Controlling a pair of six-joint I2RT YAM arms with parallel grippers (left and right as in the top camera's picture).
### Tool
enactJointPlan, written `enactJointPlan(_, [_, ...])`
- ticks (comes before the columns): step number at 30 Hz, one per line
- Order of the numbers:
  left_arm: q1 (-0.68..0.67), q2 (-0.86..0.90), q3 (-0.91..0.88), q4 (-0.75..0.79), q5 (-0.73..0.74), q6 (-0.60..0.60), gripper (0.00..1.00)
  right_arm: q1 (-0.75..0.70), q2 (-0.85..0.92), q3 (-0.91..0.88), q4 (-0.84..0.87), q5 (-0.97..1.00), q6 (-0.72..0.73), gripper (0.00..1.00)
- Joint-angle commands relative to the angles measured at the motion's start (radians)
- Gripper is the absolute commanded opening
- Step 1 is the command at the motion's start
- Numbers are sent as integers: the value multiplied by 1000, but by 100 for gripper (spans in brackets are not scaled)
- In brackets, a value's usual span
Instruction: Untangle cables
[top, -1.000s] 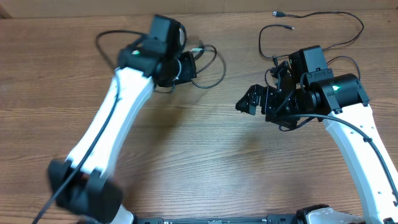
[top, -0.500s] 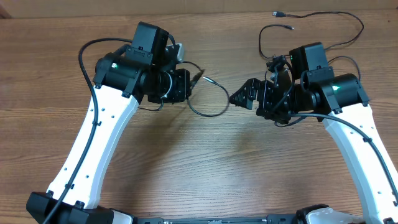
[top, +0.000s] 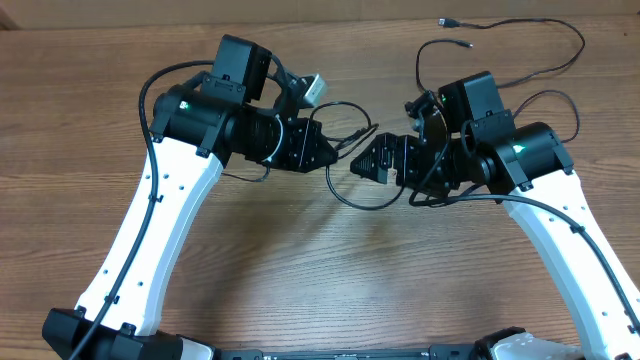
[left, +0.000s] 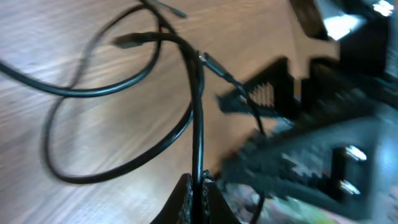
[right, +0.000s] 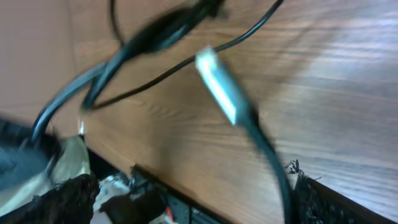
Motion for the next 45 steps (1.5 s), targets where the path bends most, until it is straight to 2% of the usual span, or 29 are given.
enactJointPlan(1, [-3,-5,9,-5,222,69,4,1,-2,-5,16,70,1,100])
enactJointPlan(3, [-3,-5,9,-5,341,99,4,1,-2,-5,18,117,5,100])
enactJointPlan(6, [-3,-6,9,-5,433,109,4,1,-2,-5,10,210,9,100])
enactJointPlan(15, [0,-6,9,0,437,112,4,1,-2,-5,-141,685,286,100])
enactJointPlan(18, [1,-6,9,-1,397,100,4,1,-2,-5,-172,755,366,100])
enactJointPlan(21, [5,-6,9,-3,196,-60,4,1,-2,-5,-173,757,374,100])
enactJointPlan(25, [16,-6,10,-42,-246,-304,4,0,-2,-5,-183,810,374,100])
enactJointPlan(28, [23,-6,9,-93,-512,-421,4,0,-2,-5,-208,877,375,100])
enactJointPlan(30, [29,-6,9,-125,-610,-459,4,-3,-2,-5,-216,902,375,100])
enactJointPlan(33, [34,-6,9,-148,-632,-456,4,-6,-2,-5,-215,891,391,100])
enactJointPlan(36, [31,-6,9,-143,-589,-438,4,-6,0,-5,-189,815,395,100])
enactJointPlan(40, [23,-5,9,-106,-399,-253,4,-6,9,-5,-136,685,384,100])
enactJointPlan(45, [6,-5,9,-108,-148,31,4,-6,32,-5,-95,660,382,100])
